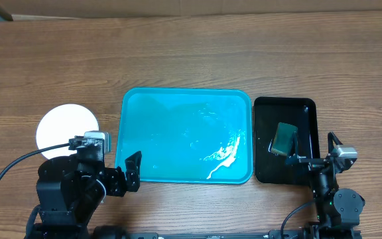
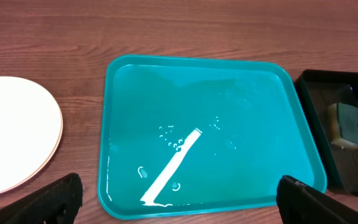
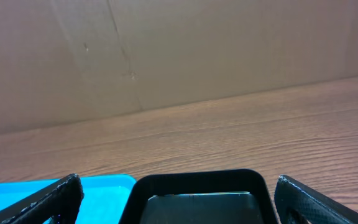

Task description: Clean dirty plates on tray and stack at the side

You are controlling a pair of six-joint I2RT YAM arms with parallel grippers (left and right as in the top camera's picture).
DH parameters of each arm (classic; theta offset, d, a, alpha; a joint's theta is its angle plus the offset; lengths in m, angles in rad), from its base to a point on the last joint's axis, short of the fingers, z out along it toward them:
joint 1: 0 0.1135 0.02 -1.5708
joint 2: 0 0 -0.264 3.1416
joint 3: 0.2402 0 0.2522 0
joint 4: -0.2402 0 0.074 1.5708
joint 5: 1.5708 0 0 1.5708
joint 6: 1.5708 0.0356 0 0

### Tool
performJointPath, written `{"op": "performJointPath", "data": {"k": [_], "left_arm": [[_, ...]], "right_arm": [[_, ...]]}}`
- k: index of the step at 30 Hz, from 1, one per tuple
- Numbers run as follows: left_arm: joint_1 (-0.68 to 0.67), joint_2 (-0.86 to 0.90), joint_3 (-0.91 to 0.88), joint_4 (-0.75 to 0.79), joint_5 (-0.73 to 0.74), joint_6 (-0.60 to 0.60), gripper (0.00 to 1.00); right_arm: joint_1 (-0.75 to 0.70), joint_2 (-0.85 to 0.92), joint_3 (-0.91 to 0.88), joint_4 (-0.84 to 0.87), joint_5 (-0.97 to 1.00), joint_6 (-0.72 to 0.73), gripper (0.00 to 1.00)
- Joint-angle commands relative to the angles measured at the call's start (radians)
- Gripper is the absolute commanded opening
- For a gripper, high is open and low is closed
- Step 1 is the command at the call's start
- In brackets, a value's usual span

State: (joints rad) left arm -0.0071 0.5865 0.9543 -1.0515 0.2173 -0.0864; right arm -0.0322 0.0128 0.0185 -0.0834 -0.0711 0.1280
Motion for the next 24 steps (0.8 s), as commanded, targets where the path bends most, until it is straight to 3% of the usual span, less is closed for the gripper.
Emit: {"op": "performJointPath", "data": {"k": [1, 15, 24], "left_arm": [[-0.001, -0.004, -0.003, 0.001, 0.012, -0.006, 1.0], [0.0, -0.027, -0.017, 0.004, -0.029, 0.007, 1.0], [0.0, -0.275, -0.36, 0.337, -0.033, 0.019, 1.0]], "right_arm": [[-0.005, -0.01, -0.01, 0.005, 0.0, 0.002, 1.0], [-0.005, -0.01, -0.01, 0.005, 0.0, 0.002, 1.0], [-0.005, -0.01, -0.01, 0.005, 0.0, 0.002, 1.0]]}}
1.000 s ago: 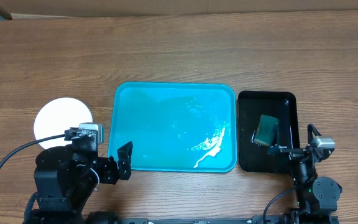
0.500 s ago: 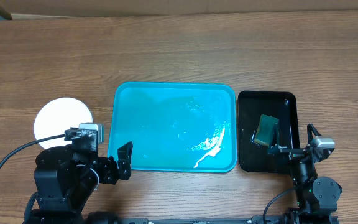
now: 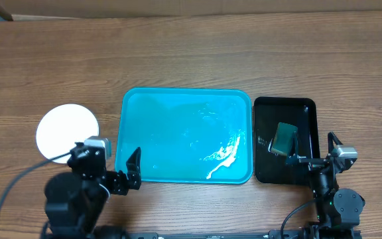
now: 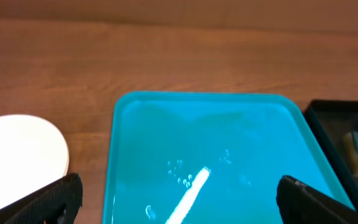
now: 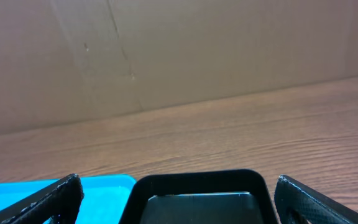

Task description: Clean dirty plates on tray and stack at the side

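White plates (image 3: 67, 128) lie stacked on the table left of the teal tray (image 3: 178, 99); they also show in the left wrist view as plates (image 4: 17, 152). The tray (image 4: 114, 155) is wet and carries only a white streak of foam (image 4: 188, 193) and some bubbles. My left gripper (image 3: 121, 176) stands open at the tray's near left corner, and in its own view the left gripper (image 4: 179, 202) holds nothing. My right gripper (image 3: 312, 153) is open and empty at the near end of the black bin, as the right gripper (image 5: 178, 202) shows in its wrist view.
A black bin (image 3: 307, 106) stands right of the tray with a green sponge (image 3: 284, 138) and water in it. Its far rim shows as the bin (image 5: 197, 183) in the right wrist view. A cardboard wall closes off the far side of the table.
My left arm has drawn back toward the table's near edge and its camera now looks flatter, taking in more of the far table. The right arm, plates, tray and sponge have not moved.
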You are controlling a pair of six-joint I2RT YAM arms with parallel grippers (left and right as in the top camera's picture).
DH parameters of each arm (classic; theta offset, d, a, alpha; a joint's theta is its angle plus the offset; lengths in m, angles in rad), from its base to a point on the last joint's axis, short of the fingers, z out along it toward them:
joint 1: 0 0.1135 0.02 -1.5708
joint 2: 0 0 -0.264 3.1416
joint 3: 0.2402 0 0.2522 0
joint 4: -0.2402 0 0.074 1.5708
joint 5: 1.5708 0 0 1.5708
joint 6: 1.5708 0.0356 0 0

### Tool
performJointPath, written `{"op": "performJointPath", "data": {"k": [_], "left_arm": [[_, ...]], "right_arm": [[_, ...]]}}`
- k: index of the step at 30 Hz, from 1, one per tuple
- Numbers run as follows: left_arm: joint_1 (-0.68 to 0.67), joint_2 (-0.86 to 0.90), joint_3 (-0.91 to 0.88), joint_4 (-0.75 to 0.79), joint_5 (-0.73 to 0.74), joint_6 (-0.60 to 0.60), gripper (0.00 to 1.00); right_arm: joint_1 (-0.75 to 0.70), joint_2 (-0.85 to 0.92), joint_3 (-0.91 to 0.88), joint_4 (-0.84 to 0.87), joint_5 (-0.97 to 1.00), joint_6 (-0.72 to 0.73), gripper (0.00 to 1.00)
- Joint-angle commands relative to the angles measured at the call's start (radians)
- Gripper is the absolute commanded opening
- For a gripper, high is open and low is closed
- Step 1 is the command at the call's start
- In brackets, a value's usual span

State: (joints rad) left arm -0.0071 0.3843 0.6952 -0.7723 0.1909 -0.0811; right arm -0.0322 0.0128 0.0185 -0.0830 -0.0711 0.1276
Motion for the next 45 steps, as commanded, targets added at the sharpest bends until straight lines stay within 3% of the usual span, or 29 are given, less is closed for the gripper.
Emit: {"op": "performJointPath", "data": {"k": [1, 10, 20, 27, 45], "left_arm": [[0.0, -0.11, -0.152, 0.108, -0.007, 0.013, 1.0], [0.0, -0.341, -0.467, 0.483, -0.007, 0.01, 1.0], [0.0, -0.381, -0.684, 0.927, -0.015, 0.084, 1.0], [0.0, -0.381, -0.69, 0.703, -0.01, 0.066, 1.0], [0.0, -0.381, -0.69, 0.712, -0.018, 0.067, 1.0]], "right_arm": [[-0.005, -0.01, -0.01, 0.005, 0.0, 0.002, 1.0], [-0.005, -0.01, -0.01, 0.005, 0.0, 0.002, 1.0], [-0.005, -0.01, -0.01, 0.005, 0.0, 0.002, 1.0], [-0.005, -0.01, -0.01, 0.005, 0.0, 0.002, 1.0], [-0.005, -0.01, -0.01, 0.005, 0.0, 0.002, 1.0]]}}
